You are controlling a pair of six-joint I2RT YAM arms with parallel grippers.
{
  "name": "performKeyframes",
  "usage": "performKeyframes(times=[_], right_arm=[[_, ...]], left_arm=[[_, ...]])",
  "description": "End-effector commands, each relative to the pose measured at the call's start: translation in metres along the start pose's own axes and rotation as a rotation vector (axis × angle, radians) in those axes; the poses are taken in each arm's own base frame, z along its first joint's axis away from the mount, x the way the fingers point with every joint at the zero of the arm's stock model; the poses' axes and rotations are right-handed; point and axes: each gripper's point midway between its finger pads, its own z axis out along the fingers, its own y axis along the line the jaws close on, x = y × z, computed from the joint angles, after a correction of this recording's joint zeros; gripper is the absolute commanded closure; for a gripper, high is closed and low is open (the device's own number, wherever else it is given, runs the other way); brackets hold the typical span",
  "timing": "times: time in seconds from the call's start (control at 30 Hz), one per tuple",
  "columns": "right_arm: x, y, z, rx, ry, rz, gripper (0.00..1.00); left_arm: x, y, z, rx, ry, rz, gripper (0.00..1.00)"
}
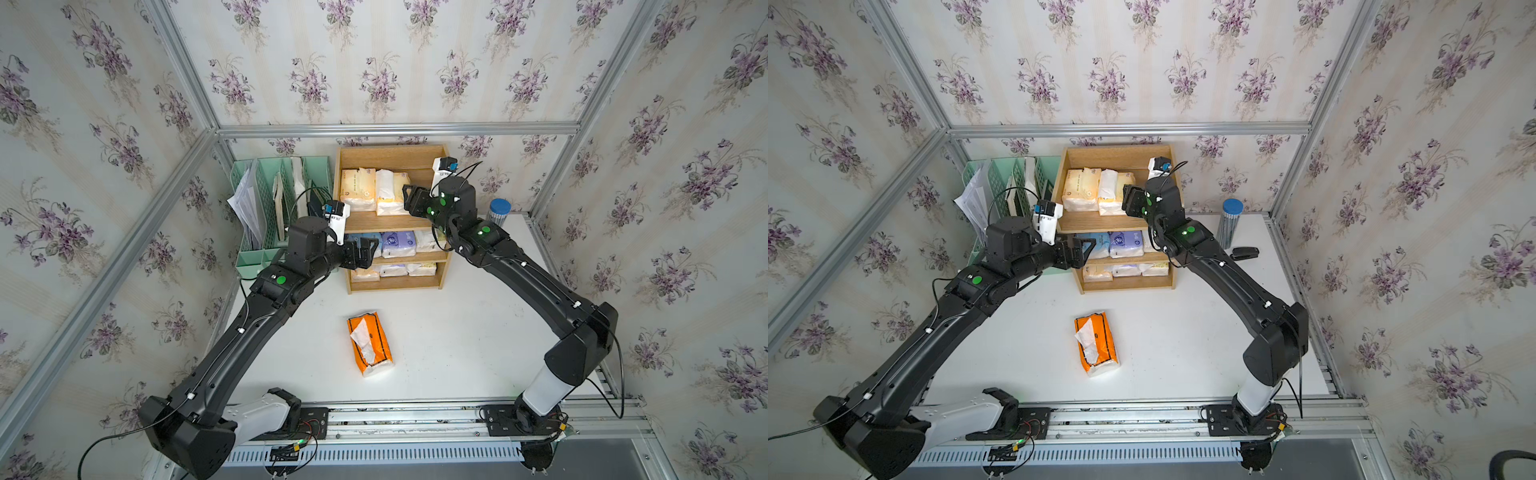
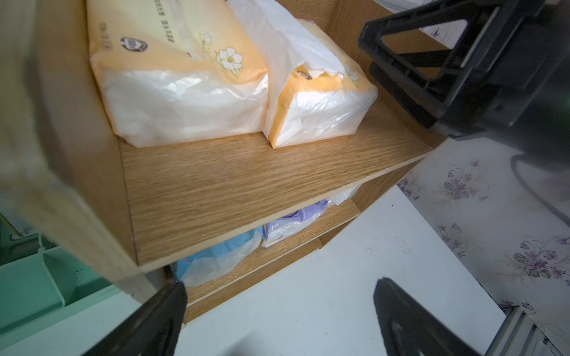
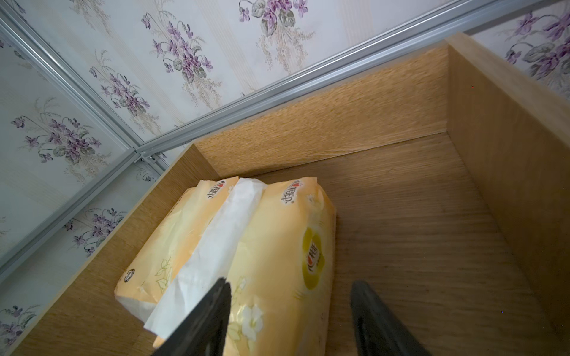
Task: Remove the tissue boxes from the shelf
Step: Pick up a box of tissues from the shelf.
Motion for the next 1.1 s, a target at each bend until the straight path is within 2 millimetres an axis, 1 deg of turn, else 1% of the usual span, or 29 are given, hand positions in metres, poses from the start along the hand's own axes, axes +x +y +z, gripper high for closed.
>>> performKeyframes(times=[0.0,0.13,0.3,0.4,0.5,0.6,0.8,0.9,0.97,1.07], right_arm=[[0.001,0.004,0.006,-0.027,0.009,-0.009,0.34],[0.011,0.008,0.014,-0.059,0.039,-0.005,0.34],[0.024,0.009,0.02,-0.076,0.083,0.015,0.37],[0.033,0.012,0.023,-0.097,0.111,0.025,0.42],[0.034,0.01,0.022,-0.089,0.115,0.033,0.51],[0.029,0.012,0.018,-0.094,0.104,0.033,0.64],[0.004,0.02,-0.001,-0.116,0.05,0.024,0.86],[-0.007,0.023,-0.013,-0.121,0.035,0.014,0.94],[-0.011,0.023,-0.022,-0.121,0.034,0.007,0.96],[-0.011,0.02,-0.036,-0.118,0.038,-0.005,1.0]], left_arm=[[0.001,-0.004,-0.008,0.02,-0.009,0.008,0.01],[0.004,-0.004,-0.015,0.021,-0.009,0.022,0.01],[0.008,-0.002,-0.019,0.015,0.007,0.021,0.01],[0.011,-0.001,-0.023,0.009,0.0,0.016,0.01],[0.012,0.0,-0.028,-0.001,-0.01,0.017,0.01],[0.011,0.002,-0.033,-0.012,-0.011,0.017,0.01],[0.015,0.005,-0.043,-0.036,-0.007,-0.003,0.01],[0.02,0.003,-0.046,-0.017,-0.023,-0.032,0.01],[0.023,-0.001,-0.047,0.012,-0.022,-0.055,0.01],[0.027,-0.005,-0.049,0.042,-0.011,-0.082,0.01]])
